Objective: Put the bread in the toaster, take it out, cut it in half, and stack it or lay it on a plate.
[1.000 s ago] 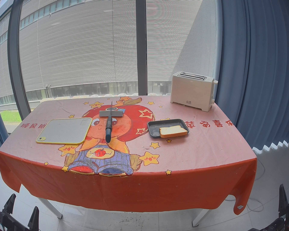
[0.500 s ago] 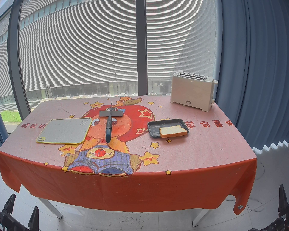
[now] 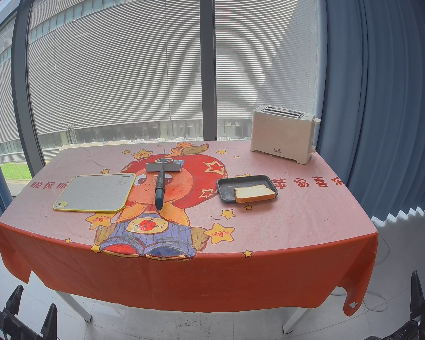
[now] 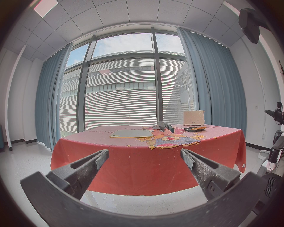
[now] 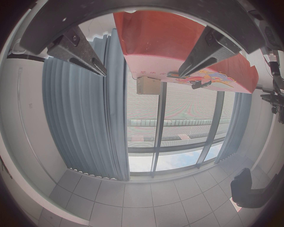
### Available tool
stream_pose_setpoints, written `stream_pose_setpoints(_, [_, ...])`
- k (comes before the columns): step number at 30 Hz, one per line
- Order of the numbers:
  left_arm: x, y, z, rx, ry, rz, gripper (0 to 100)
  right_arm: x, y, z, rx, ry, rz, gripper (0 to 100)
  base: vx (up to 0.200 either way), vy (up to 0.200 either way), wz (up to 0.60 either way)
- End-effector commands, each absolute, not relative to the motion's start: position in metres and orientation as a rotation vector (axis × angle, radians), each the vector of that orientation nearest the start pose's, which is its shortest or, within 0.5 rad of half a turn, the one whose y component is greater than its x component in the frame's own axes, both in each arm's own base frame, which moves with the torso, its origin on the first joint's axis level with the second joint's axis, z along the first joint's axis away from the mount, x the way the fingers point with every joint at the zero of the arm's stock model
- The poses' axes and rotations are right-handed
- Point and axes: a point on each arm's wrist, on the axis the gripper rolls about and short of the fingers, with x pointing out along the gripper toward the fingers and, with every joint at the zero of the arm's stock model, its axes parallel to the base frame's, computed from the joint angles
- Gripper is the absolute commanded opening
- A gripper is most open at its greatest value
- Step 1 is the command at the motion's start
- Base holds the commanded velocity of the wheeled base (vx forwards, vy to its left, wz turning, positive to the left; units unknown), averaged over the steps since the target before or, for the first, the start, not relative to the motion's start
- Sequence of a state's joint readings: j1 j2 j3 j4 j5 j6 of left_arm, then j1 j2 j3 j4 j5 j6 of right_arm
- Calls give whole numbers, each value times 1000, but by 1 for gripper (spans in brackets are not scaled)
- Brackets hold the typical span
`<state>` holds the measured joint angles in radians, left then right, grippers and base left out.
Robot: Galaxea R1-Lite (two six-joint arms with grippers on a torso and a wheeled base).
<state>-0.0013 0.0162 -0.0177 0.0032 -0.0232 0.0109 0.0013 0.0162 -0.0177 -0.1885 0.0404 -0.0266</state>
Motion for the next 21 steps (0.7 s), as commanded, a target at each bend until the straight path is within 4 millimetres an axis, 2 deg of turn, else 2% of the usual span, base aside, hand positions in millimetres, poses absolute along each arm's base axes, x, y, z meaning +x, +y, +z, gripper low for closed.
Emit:
stream_pose_setpoints(1, [-23, 0, 75, 11, 3, -25, 100, -25, 1, 95, -30, -194, 62, 100, 0, 0, 0])
stream_pose_setpoints(13, [-23, 0, 76, 11, 1, -25, 100, -26, 3, 98, 88, -183, 161, 100, 0, 0, 0])
stream_pose_setpoints(21, [-23, 0, 75, 11, 3, -25, 100, -27, 5, 102, 278, -110, 248, 100, 0, 0, 0])
